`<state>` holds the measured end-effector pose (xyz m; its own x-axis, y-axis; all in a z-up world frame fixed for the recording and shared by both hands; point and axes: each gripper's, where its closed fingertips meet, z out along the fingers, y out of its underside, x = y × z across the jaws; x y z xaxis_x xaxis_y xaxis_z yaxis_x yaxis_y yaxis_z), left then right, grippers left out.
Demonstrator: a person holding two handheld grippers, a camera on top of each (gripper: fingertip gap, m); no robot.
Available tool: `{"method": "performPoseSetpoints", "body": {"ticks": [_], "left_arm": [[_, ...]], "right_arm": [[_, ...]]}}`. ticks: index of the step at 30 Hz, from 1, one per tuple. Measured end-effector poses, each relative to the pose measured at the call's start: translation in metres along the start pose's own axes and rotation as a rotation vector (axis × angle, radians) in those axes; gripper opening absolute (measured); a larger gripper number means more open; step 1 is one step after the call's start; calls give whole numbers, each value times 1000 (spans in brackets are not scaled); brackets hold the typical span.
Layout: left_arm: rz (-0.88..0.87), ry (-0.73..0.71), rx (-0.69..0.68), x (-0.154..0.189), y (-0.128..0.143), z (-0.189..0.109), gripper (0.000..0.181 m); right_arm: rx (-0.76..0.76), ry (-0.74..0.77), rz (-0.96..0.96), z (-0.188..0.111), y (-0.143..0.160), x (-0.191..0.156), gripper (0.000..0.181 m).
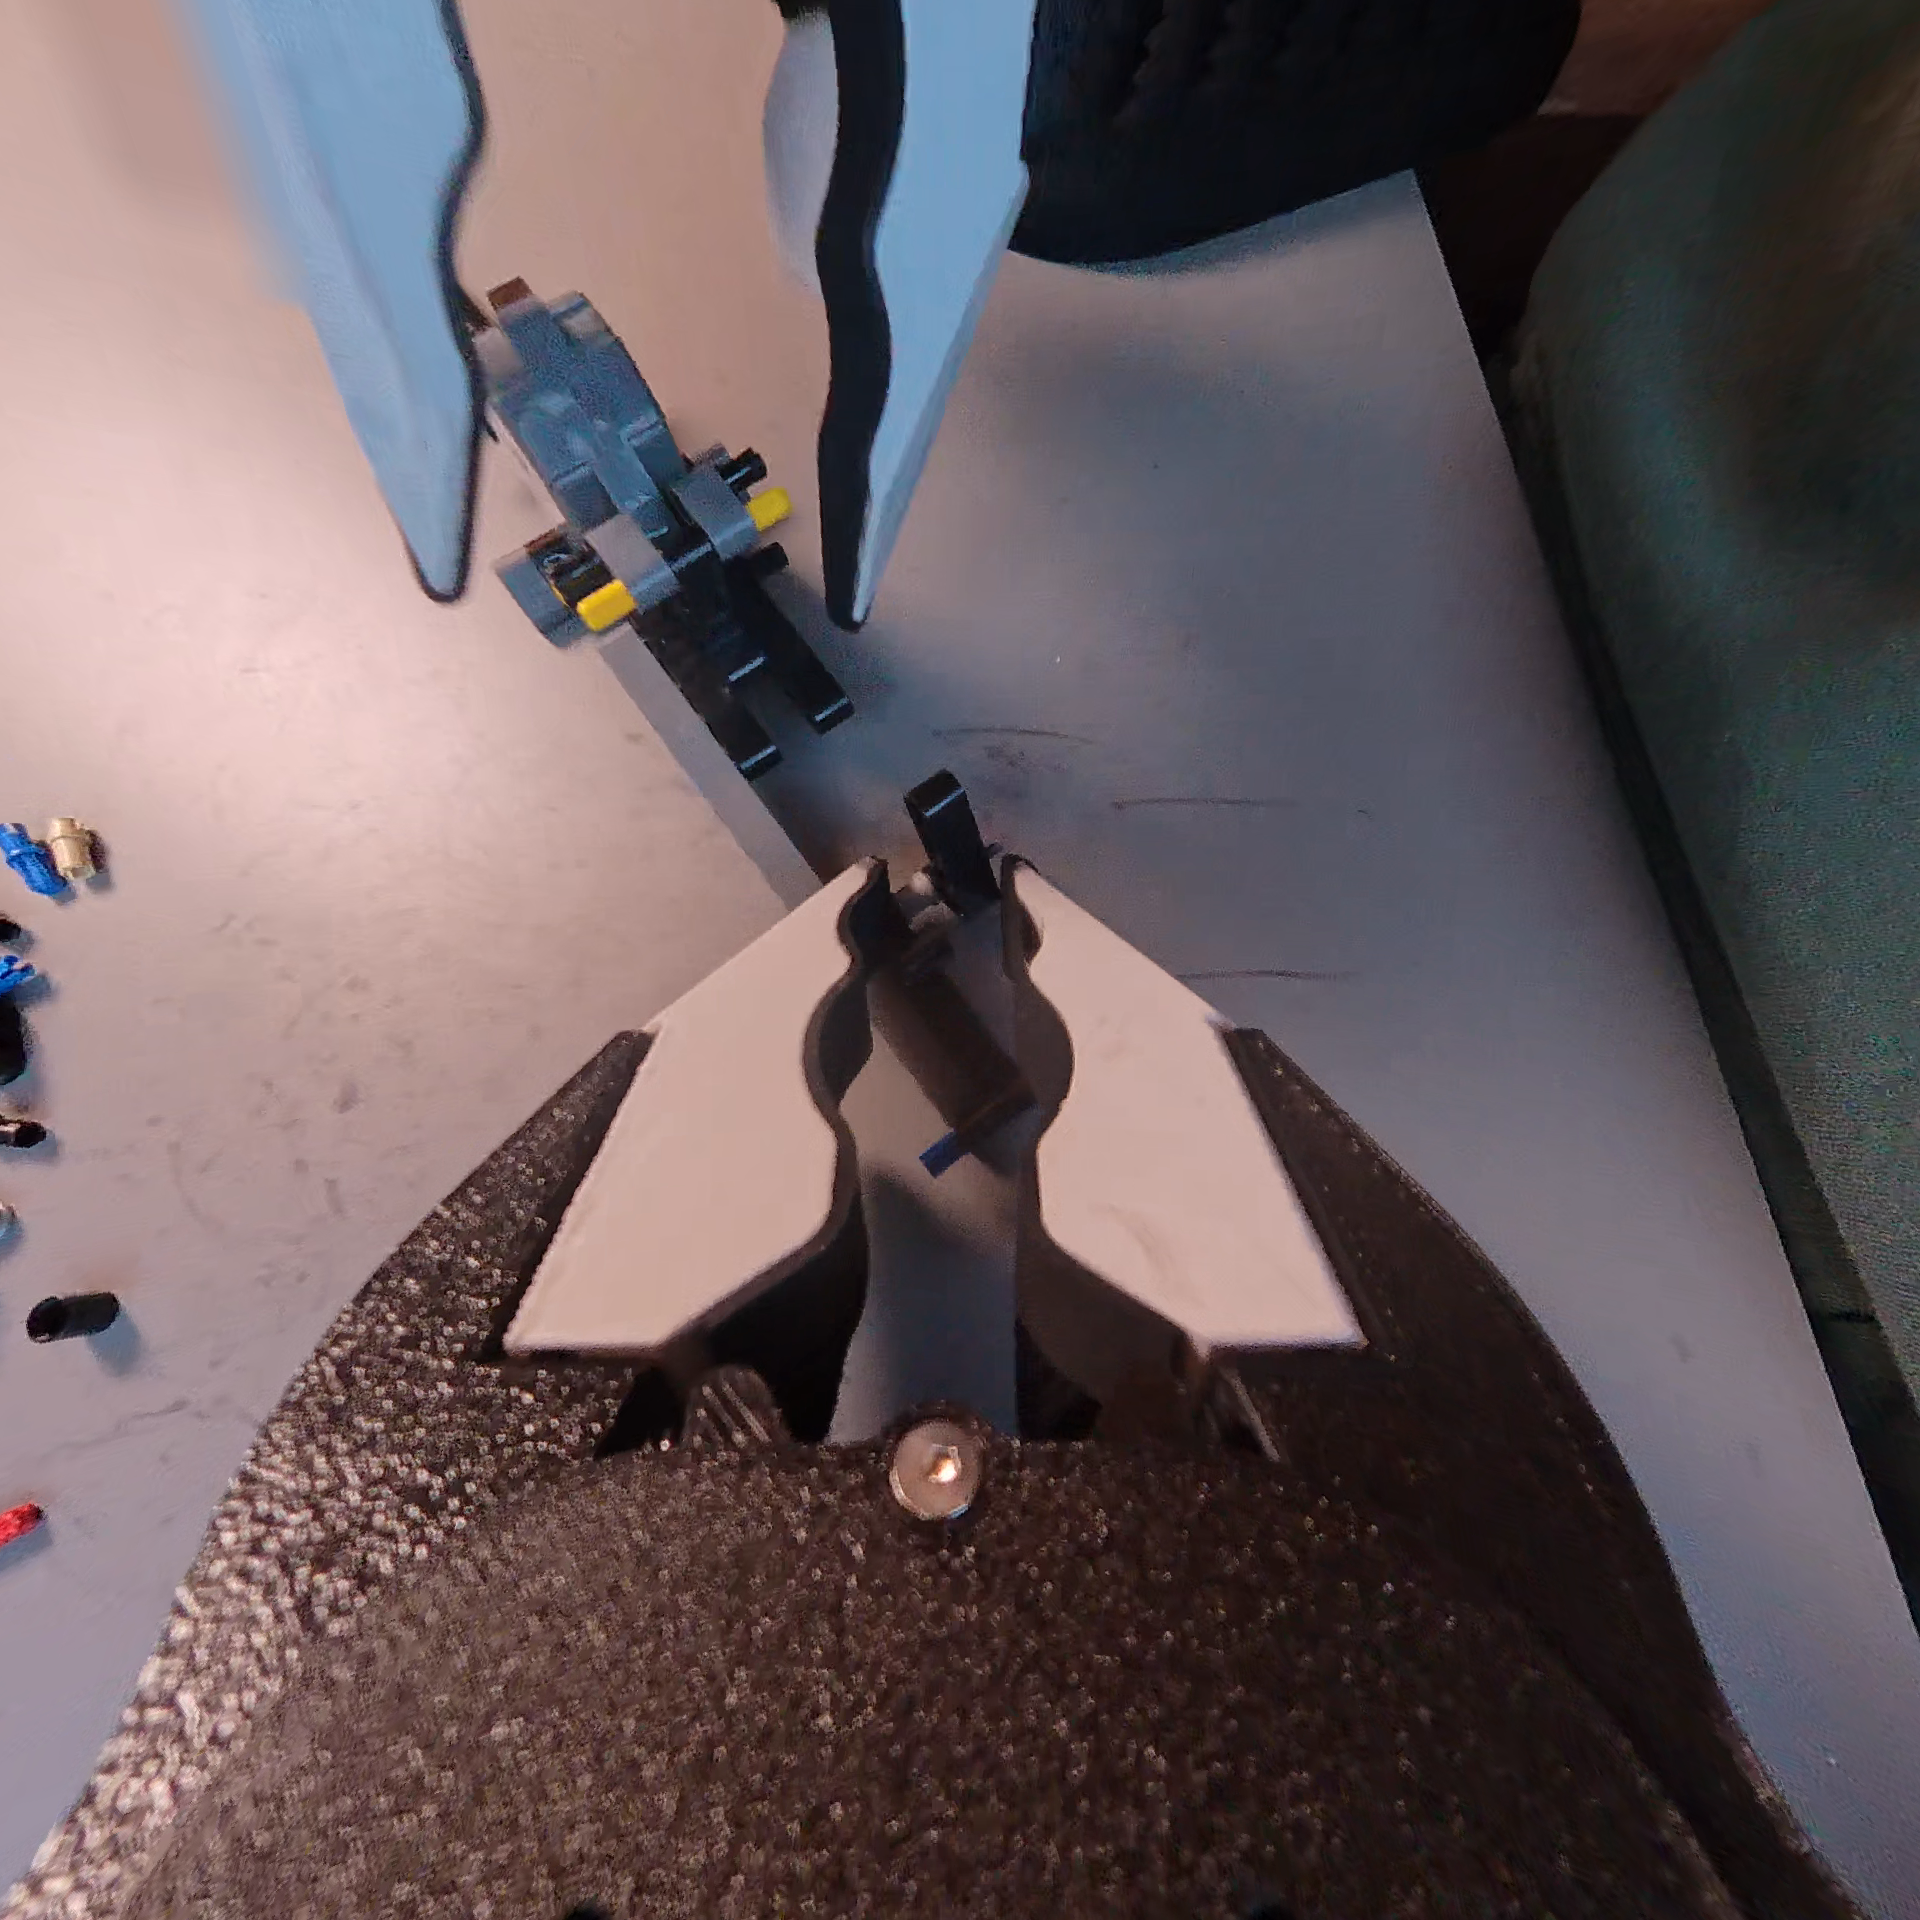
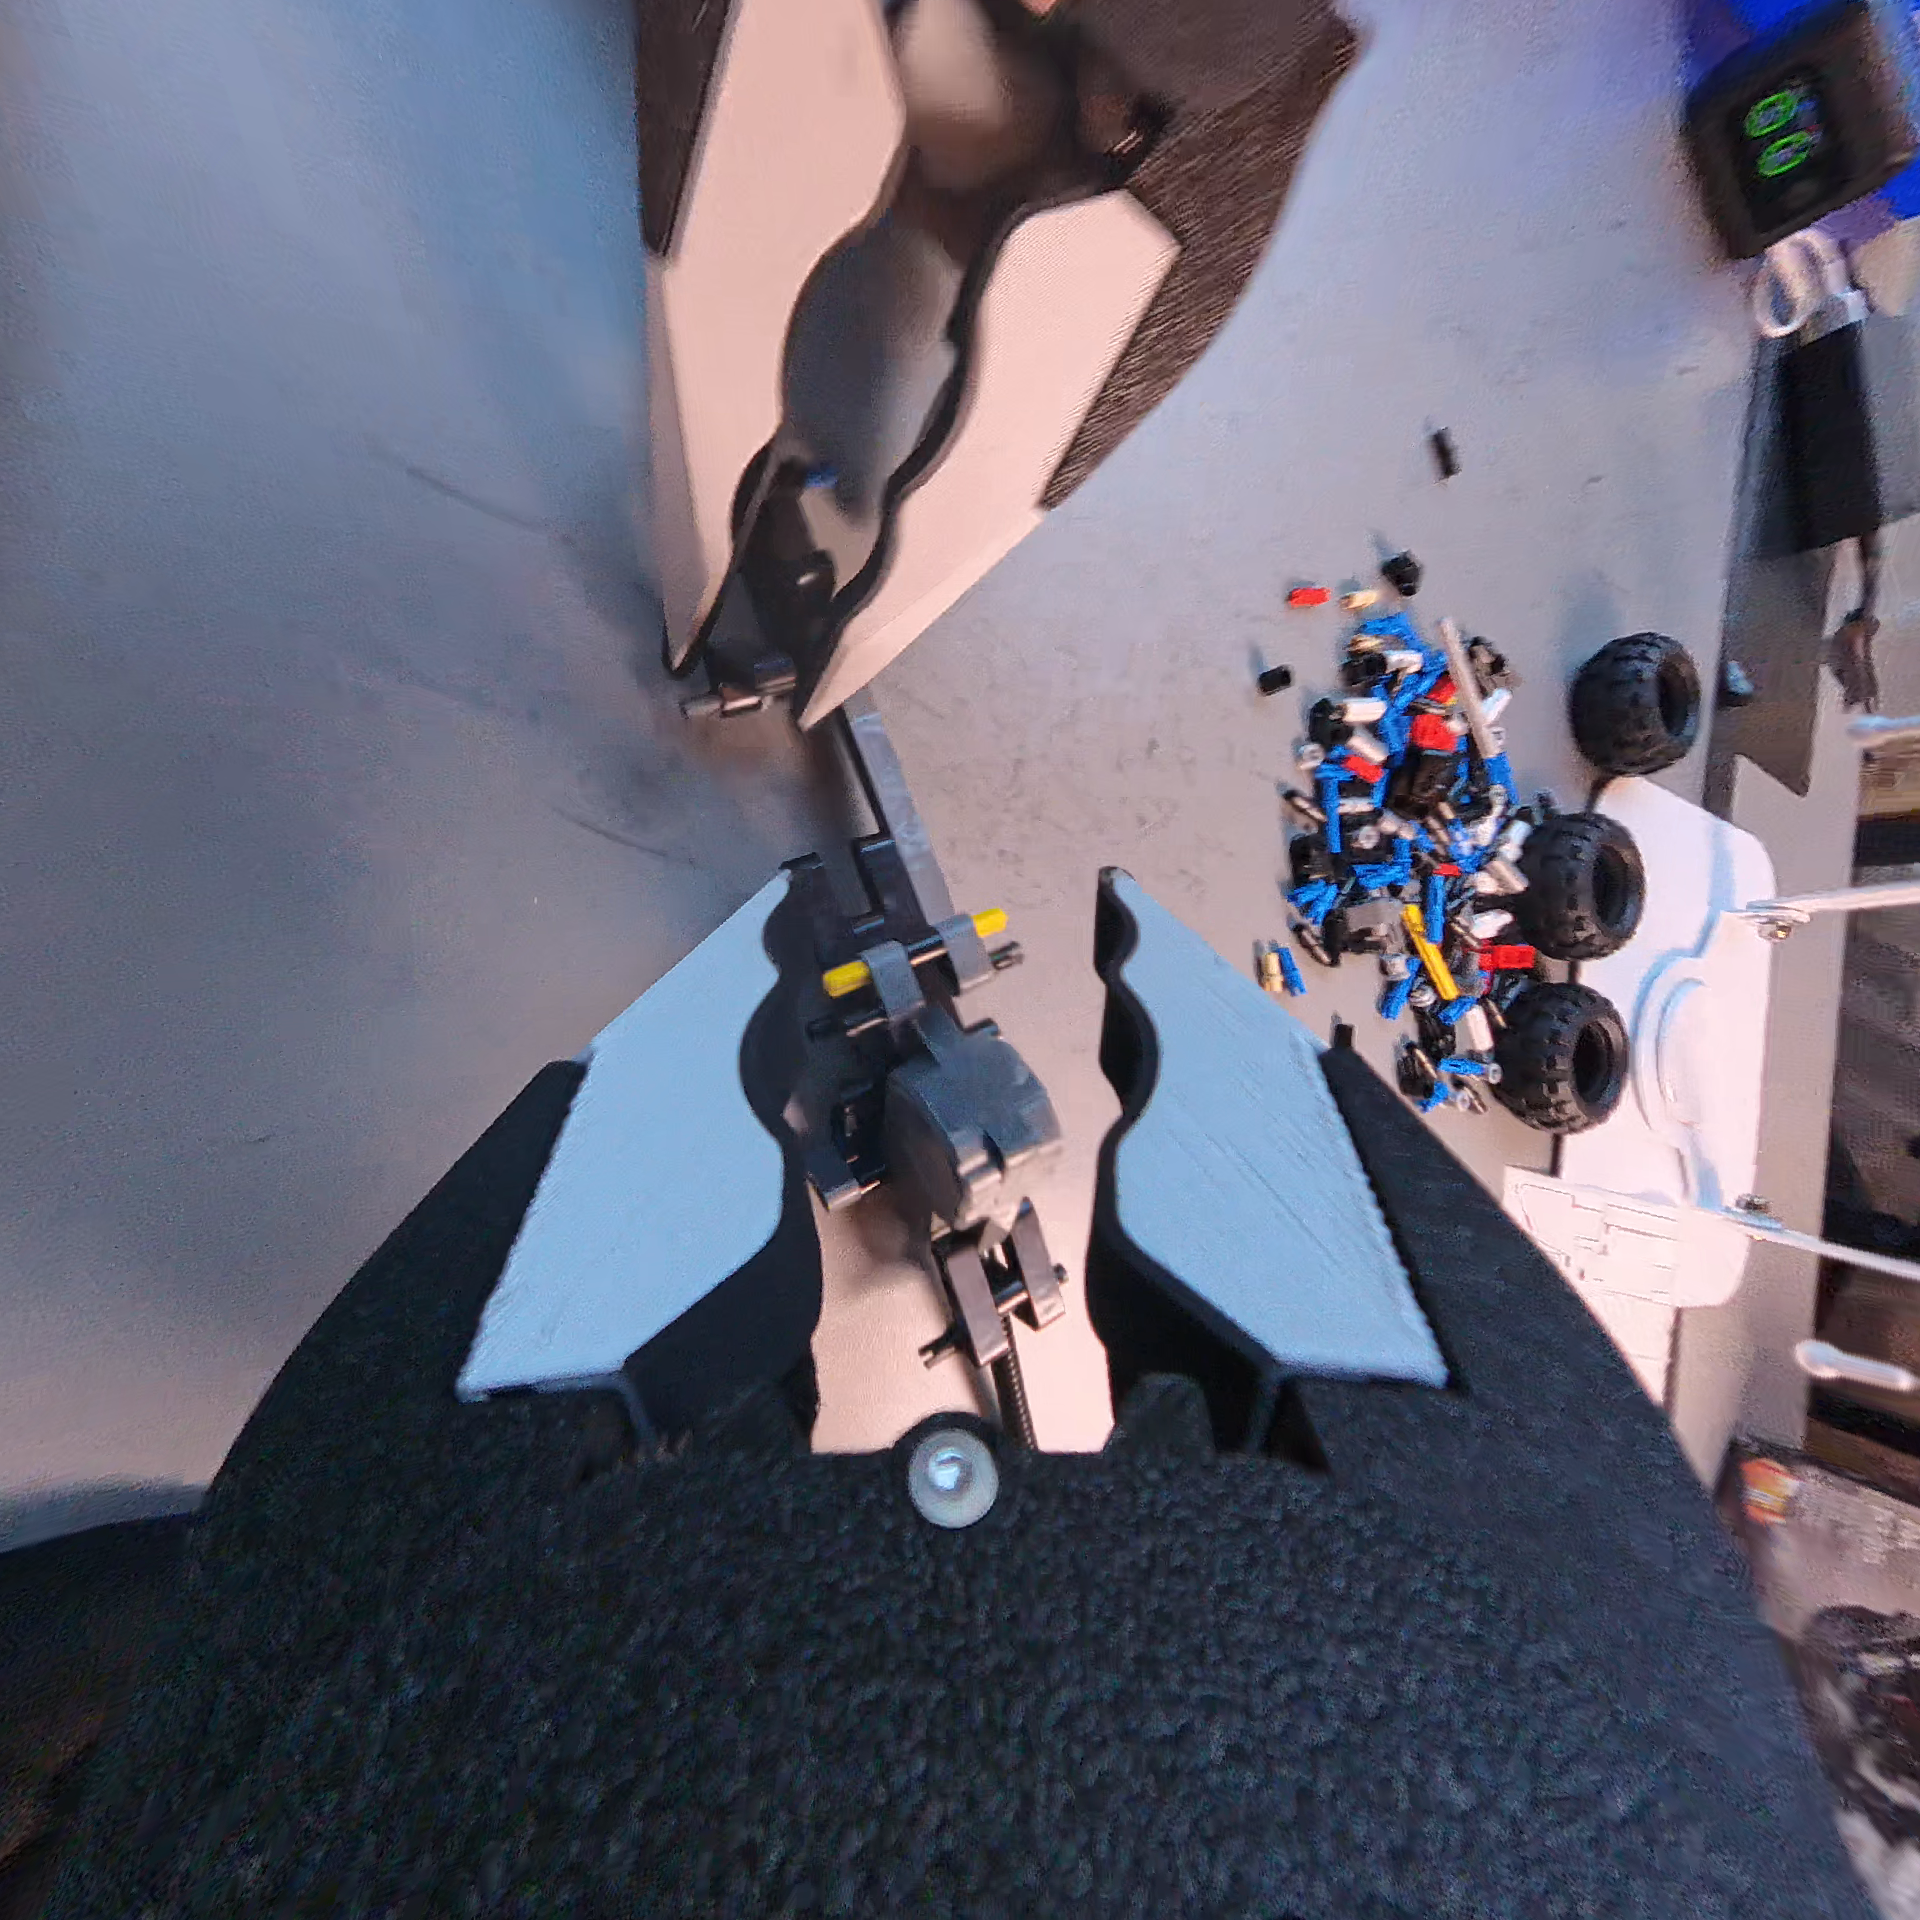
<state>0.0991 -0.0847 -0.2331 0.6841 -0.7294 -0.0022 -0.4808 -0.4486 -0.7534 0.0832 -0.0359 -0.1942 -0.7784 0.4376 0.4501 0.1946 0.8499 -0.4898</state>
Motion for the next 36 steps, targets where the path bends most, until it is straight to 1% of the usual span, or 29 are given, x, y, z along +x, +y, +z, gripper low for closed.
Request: {"method": "performPoseSetpoints", "body": {"ticks": [2,4,6,8,9,11,14,15,17,19,21,23,25,27,30,33,36], "left_arm": [[6,17,-5,3,0,0,21],[12,33,9,4,-4,-7,32],[-14,27,85,-5,-17,-23,39],[-53,-12,202,-22,-35,-46,40],[-69,-74,254,-38,-43,-59,41],[-82,-269,327,-81,-51,-85,42],[-115,-610,393,-156,-54,-131,47],[-125,-711,405,-178,-53,-147,50],[-141,-891,435,-220,-55,-179,50],[-167,-1036,478,-256,-58,-207,55],[-218,-1128,526,-288,-62,-229,60],[-285,-1196,570,-317,-65,-245,69],[-359,-1242,592,-344,-64,-254,79],[-418,-1263,580,-365,-59,-254,87],[-440,-1281,518,-387,-51,-240,90],[-370,-1377,458,-393,-49,-234,75],[-362,-1398,455,-394,-52,-226,46]], "right_arm": [[128,49,90,-18,-12,17,54],[244,152,166,-39,-20,48,53],[303,305,224,-57,-19,90,50],[331,451,279,-71,-13,132,49],[336,526,301,-77,-8,153,49],[333,652,339,-82,2,193,49],[301,810,398,-79,24,246,51],[294,849,421,-75,31,261,51],[286,926,476,-69,46,289,53],[289,983,543,-64,60,315,58],[285,1029,611,-59,74,336,64],[267,1068,678,-54,90,351,74],[264,1085,748,-49,104,357,80],[285,1094,785,-46,111,355,81],[305,1096,787,-44,118,347,81],[308,1088,759,-40,125,341,79],[305,1099,747,-39,128,340,78]]}}
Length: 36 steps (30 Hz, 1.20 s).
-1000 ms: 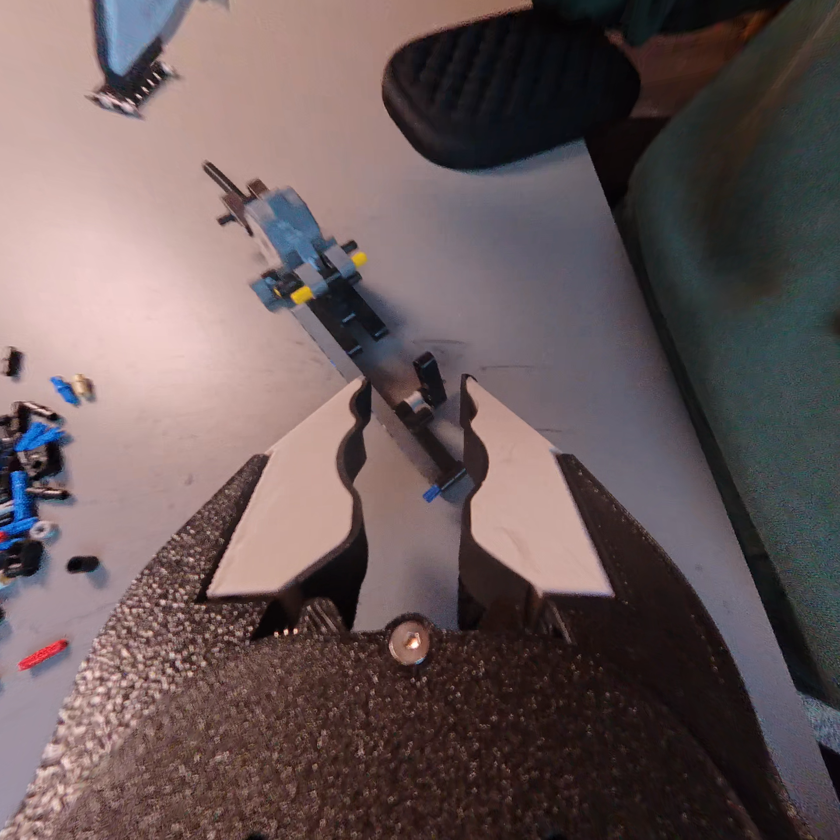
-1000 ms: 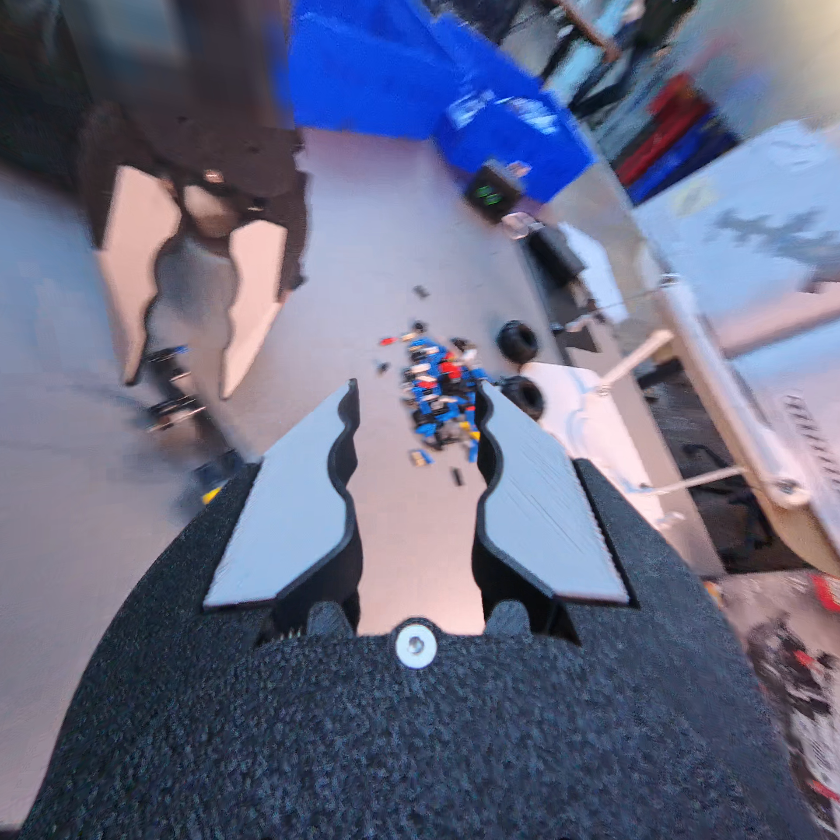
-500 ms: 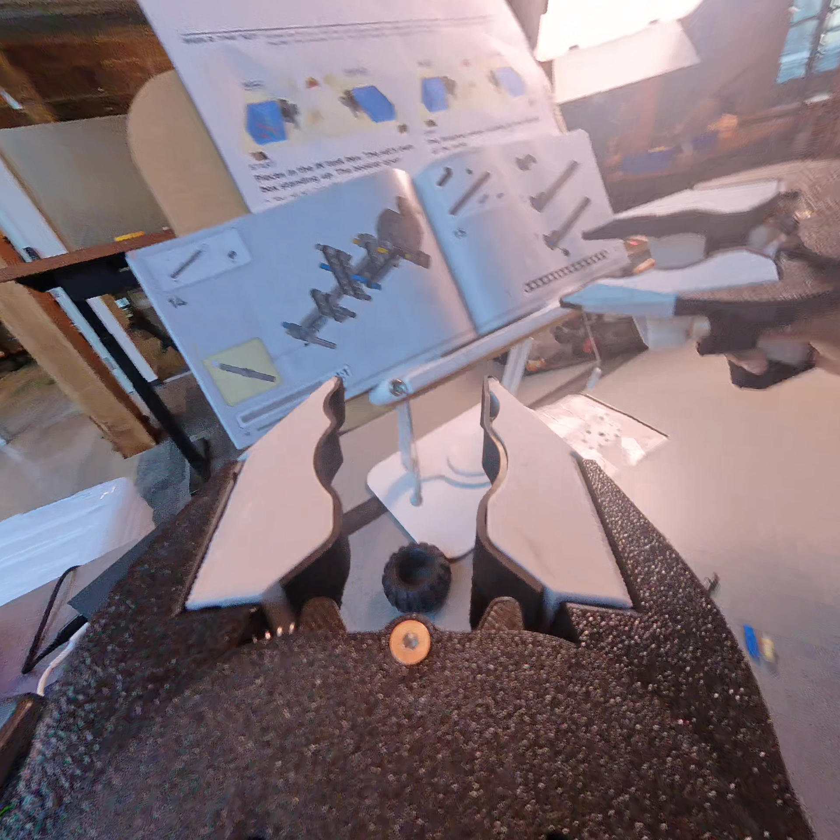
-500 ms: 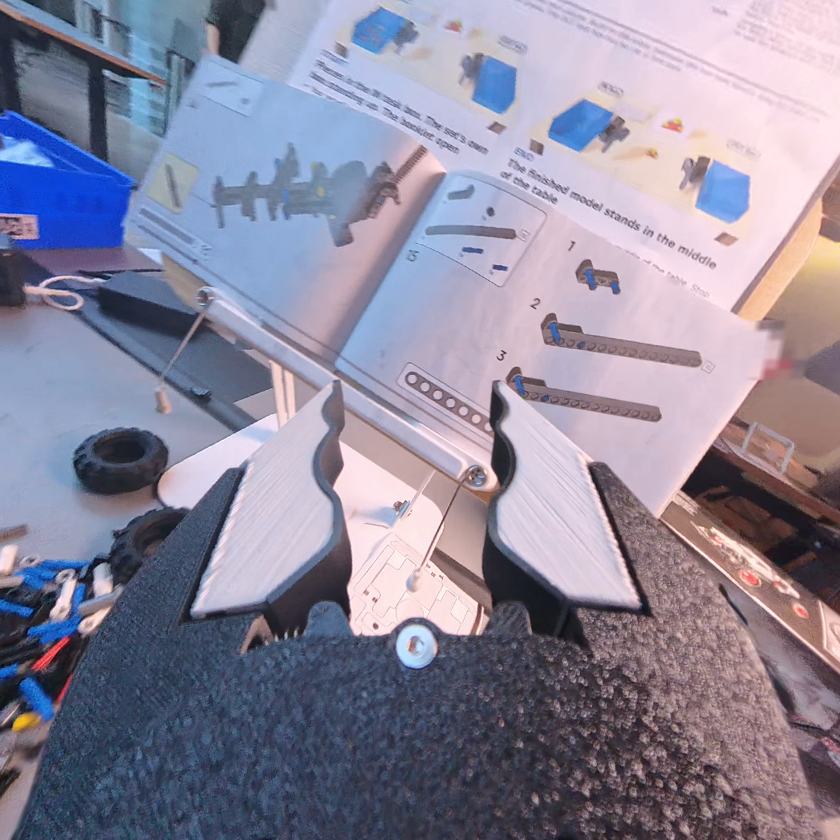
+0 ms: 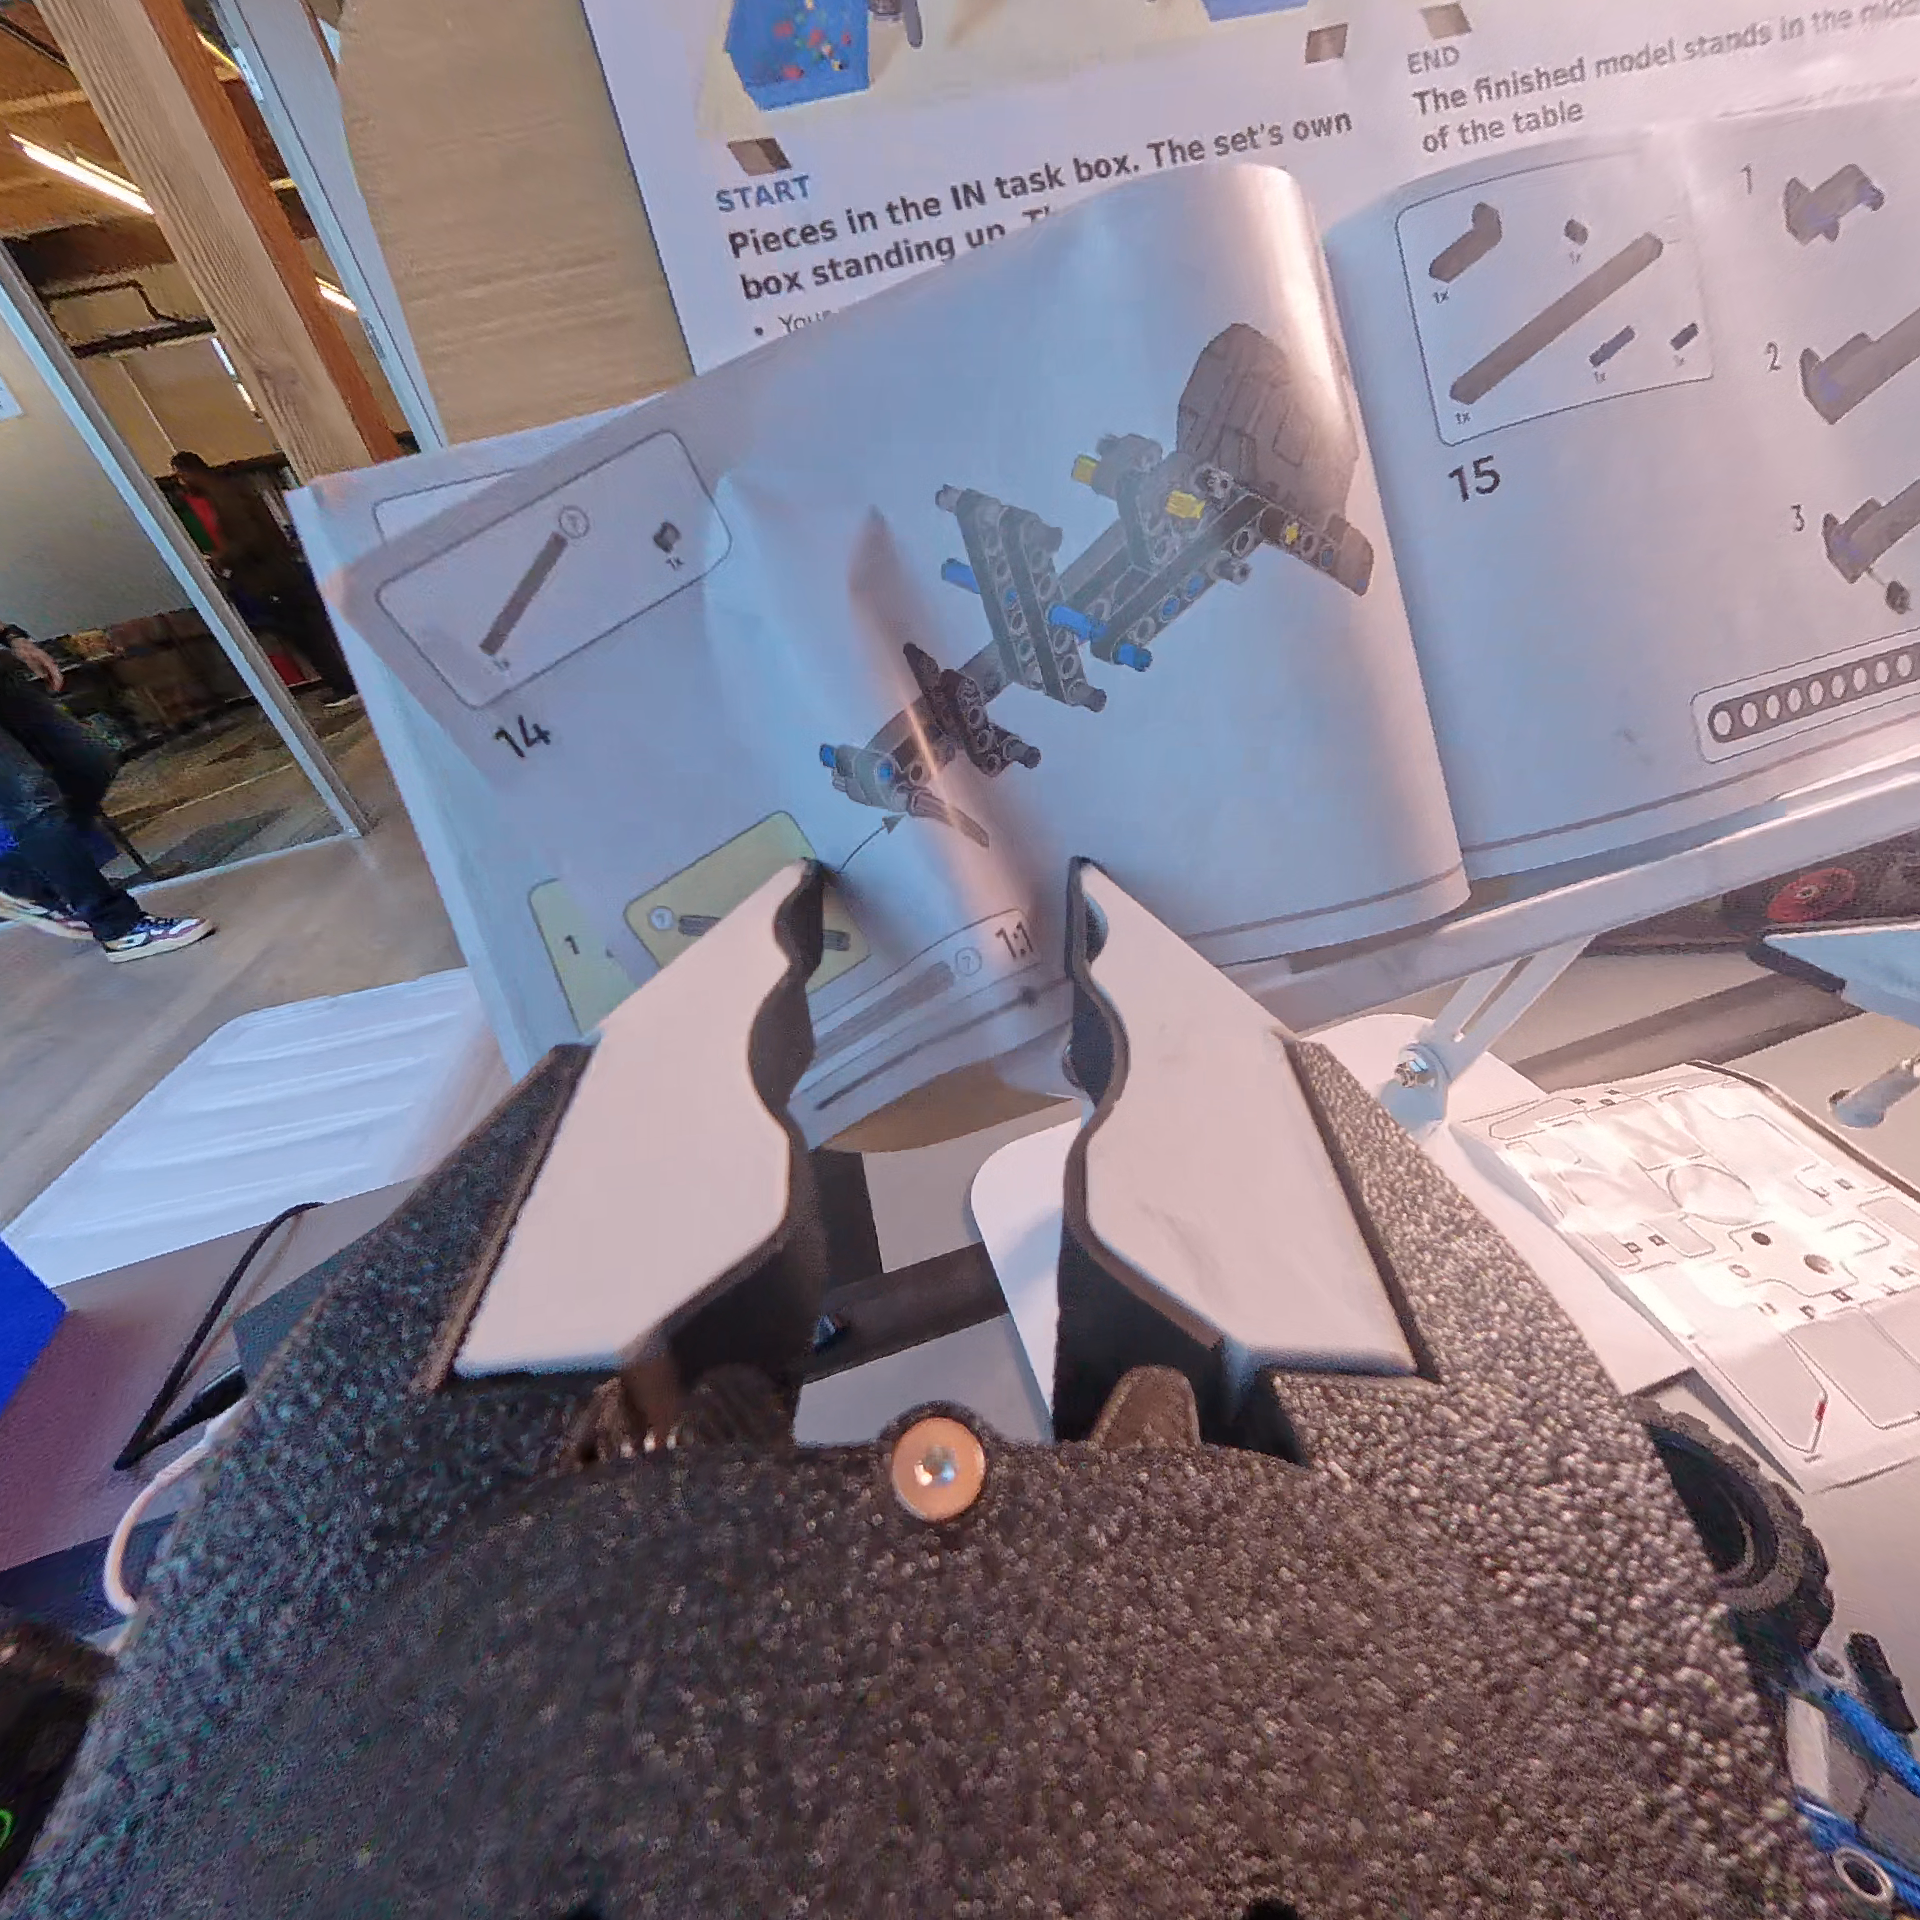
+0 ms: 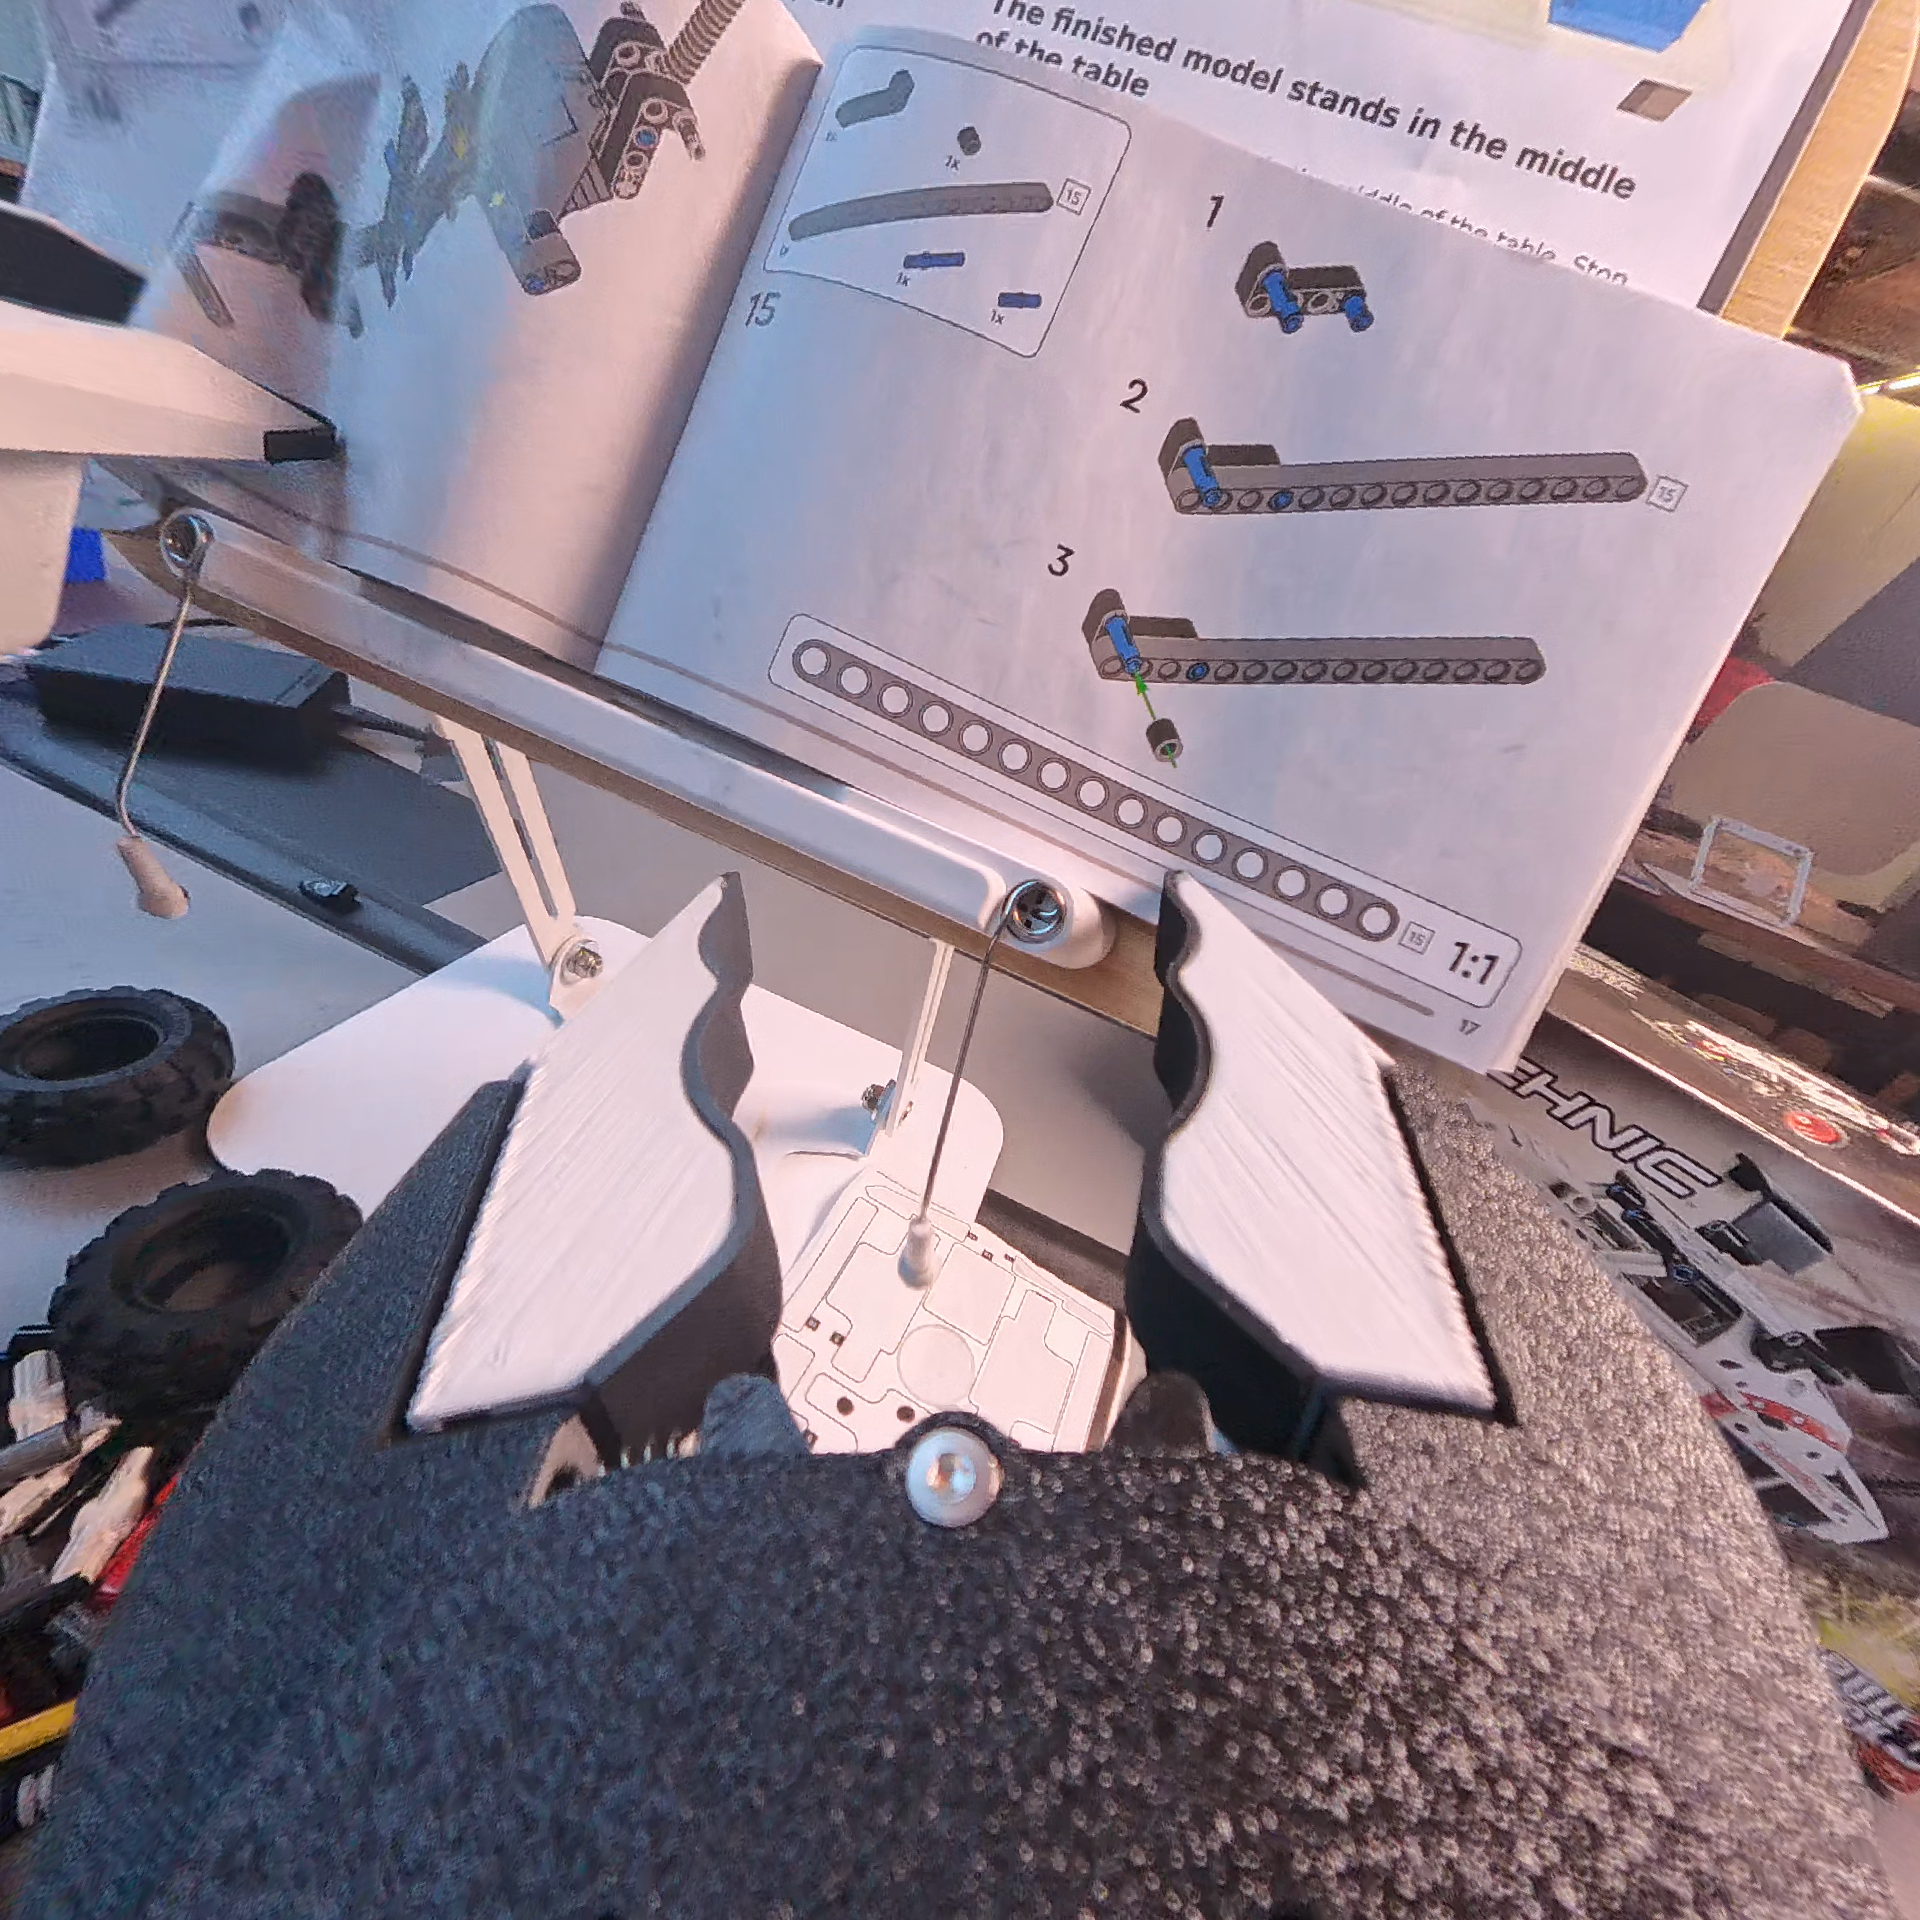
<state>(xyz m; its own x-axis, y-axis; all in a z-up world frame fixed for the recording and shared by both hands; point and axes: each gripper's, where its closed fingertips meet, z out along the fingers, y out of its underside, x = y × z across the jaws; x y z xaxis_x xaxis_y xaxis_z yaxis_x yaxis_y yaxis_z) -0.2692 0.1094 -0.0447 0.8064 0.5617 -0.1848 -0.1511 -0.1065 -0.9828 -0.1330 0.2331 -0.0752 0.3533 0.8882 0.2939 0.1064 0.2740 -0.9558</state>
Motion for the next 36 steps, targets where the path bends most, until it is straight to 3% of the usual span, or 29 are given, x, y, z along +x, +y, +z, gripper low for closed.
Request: {"method": "performPoseSetpoints", "body": {"ticks": [4,8,16,19,22,24,28,32,36], "left_arm": [[-31,14,22,12,-9,-1,18],[-115,137,74,42,-35,-9,10],[-113,494,99,131,-68,-36,19],[-90,688,163,157,-82,-63,26],[-112,648,287,136,-95,-79,24],[-152,554,295,108,-88,-75,21],[-243,415,202,60,-48,-54,20],[-179,262,35,27,3,-27,25],[-156,197,36,8,19,-19,19]], "right_arm": [[6,-1,-13,-1,-2,-5,80],[71,-20,-54,-7,-17,-11,80],[135,-98,-74,-3,-50,-40,82],[113,-18,-75,3,-50,-24,68],[133,46,19,0,-49,6,58],[134,91,76,-4,-46,31,60],[109,153,151,-8,-31,67,56],[94,212,175,-14,-17,93,57],[62,289,159,-21,-1,118,57]]}}
